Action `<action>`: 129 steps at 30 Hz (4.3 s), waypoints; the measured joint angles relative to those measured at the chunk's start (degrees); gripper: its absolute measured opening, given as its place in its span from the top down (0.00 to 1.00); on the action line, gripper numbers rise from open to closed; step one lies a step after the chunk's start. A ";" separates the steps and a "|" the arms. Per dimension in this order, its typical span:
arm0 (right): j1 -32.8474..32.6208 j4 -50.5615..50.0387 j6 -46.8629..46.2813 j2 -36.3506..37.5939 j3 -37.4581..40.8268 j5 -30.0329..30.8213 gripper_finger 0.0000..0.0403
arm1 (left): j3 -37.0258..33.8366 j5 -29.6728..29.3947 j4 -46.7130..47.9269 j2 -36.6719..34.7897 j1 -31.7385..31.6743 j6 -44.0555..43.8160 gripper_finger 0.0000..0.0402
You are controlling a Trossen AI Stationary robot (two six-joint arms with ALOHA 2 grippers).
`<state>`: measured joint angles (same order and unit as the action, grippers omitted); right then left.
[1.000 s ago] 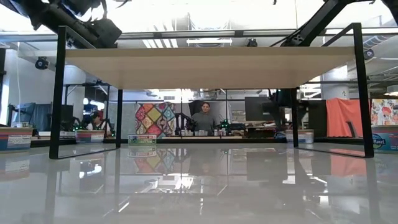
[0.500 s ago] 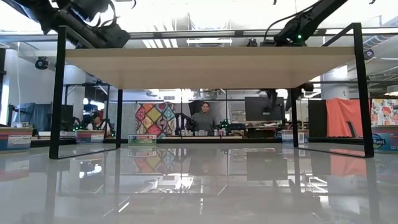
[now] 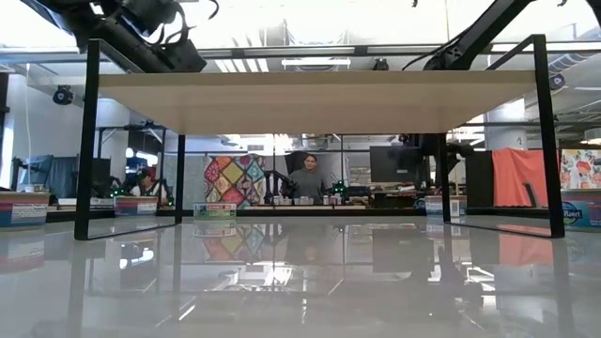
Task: Stack canned seafood by type on shelf
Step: Put the blue-pink tuna can on the shelf
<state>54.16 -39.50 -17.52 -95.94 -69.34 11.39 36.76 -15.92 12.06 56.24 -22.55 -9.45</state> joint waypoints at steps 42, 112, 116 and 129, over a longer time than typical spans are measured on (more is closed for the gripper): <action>-8.47 -5.54 -19.76 -1.78 -5.65 -12.04 0.39 | 39.22 3.10 45.29 26.24 0.00 -0.46 0.81; -3.55 -10.47 -17.54 -9.52 -8.58 -5.03 0.36 | -23.11 25.56 15.89 -42.94 1.07 0.90 0.81; -4.54 -10.52 -17.52 -9.51 -9.25 -5.61 0.37 | -22.67 25.50 17.95 -45.44 1.07 0.93 0.81; -7.90 -10.72 -17.34 -7.47 -12.26 -12.76 0.32 | -22.65 24.89 17.99 -45.78 1.07 0.83 0.81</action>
<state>46.26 -50.22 -34.86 -103.41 -81.61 -1.37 14.11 8.97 30.04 10.46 -21.47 -8.62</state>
